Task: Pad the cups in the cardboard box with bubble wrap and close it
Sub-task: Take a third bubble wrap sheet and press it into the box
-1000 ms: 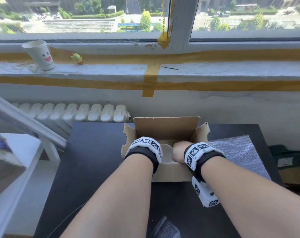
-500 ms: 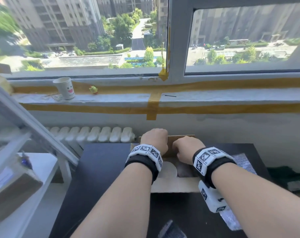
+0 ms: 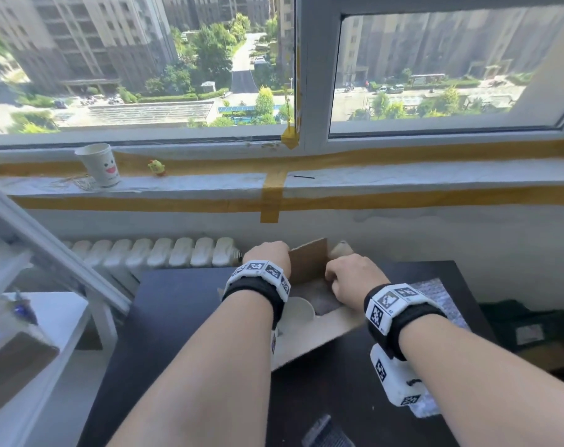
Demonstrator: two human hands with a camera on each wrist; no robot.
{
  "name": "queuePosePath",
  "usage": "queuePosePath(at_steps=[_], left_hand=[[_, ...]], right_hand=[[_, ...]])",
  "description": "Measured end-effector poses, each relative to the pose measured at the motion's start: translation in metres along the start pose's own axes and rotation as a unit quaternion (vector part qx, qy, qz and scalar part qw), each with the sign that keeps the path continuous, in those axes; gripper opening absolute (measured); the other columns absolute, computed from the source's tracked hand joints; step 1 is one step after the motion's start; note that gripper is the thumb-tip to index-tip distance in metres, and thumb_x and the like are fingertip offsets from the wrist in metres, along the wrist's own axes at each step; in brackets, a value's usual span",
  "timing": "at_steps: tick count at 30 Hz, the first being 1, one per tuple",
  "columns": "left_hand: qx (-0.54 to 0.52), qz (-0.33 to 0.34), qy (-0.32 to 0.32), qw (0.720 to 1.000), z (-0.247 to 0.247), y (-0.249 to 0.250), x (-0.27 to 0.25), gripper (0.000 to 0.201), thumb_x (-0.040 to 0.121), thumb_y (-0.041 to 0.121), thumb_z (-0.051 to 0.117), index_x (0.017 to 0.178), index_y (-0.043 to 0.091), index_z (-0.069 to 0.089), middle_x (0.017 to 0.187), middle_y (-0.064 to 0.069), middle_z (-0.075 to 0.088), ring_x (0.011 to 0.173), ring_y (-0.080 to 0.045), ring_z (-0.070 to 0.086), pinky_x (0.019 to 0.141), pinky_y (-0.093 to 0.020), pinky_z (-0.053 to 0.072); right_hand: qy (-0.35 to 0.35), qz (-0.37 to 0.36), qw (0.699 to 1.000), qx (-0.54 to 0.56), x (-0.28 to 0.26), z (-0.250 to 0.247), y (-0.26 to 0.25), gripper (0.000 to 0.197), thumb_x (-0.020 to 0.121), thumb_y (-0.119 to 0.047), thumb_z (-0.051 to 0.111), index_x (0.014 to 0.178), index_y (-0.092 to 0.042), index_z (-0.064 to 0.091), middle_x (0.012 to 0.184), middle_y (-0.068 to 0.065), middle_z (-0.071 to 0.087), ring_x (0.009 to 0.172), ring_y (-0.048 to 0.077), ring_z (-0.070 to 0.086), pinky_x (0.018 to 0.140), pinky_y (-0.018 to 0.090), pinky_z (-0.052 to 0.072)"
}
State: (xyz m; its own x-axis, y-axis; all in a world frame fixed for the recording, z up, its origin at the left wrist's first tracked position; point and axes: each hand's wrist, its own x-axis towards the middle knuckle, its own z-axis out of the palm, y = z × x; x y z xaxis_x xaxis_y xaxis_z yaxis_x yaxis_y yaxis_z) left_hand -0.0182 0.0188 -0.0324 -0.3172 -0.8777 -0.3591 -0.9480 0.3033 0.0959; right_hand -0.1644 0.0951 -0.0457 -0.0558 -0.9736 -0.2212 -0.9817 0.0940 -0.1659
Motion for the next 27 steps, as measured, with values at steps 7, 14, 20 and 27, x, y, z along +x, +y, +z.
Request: queuePosePath(at_steps=[7,14,20,27], left_hand=[[-0.012,-0.117,-0.054,0.992,0.009,-0.029,-0.026,0.031,0.087,0.015,0.048,0.117,0.013,0.056,0.090,-0.012,0.050,0.117,-0.040,0.054,0.093,-0.051,0.047],[-0.130,-0.111,0.023,0.985,0.010,-0.018,-0.028,0.083,0.095,0.014,0.047,0.156,0.018,-0.010,0.144,-0.016,0.039,0.127,-0.030,0.048,0.099,-0.038,0.041],[-0.054,-0.036,0.061,0.996,0.012,-0.011,-0.024,0.100,0.083,0.002,0.056,0.155,0.031,-0.007,0.157,-0.013,0.015,0.142,-0.034,0.024,0.112,-0.049,0.032],[0.011,0.062,0.046,0.997,0.010,-0.015,-0.013,0.074,0.086,0.009,0.057,0.149,0.034,0.027,0.155,-0.004,0.031,0.144,-0.027,0.028,0.114,-0.051,0.029]], right_hand=[[0.015,0.060,0.997,-0.048,-0.004,-0.006,-0.008,0.033,0.087,-0.044,0.055,0.105,-0.017,0.064,0.111,0.004,0.065,0.104,0.026,0.063,0.081,0.034,0.049],[-0.056,0.232,0.965,0.107,-0.009,0.004,-0.015,0.084,0.069,-0.042,0.079,0.132,-0.008,0.036,0.132,0.014,0.049,0.121,0.032,0.055,0.094,0.036,0.046],[-0.045,0.128,0.982,0.129,-0.001,-0.001,-0.026,0.043,0.082,-0.009,0.058,0.123,-0.008,0.045,0.117,0.015,0.062,0.109,0.033,0.060,0.082,0.034,0.046],[-0.026,-0.003,0.993,0.114,-0.006,-0.007,-0.033,0.023,0.081,-0.001,0.047,0.095,-0.016,0.037,0.088,0.008,0.055,0.081,0.031,0.051,0.074,0.038,0.046]])
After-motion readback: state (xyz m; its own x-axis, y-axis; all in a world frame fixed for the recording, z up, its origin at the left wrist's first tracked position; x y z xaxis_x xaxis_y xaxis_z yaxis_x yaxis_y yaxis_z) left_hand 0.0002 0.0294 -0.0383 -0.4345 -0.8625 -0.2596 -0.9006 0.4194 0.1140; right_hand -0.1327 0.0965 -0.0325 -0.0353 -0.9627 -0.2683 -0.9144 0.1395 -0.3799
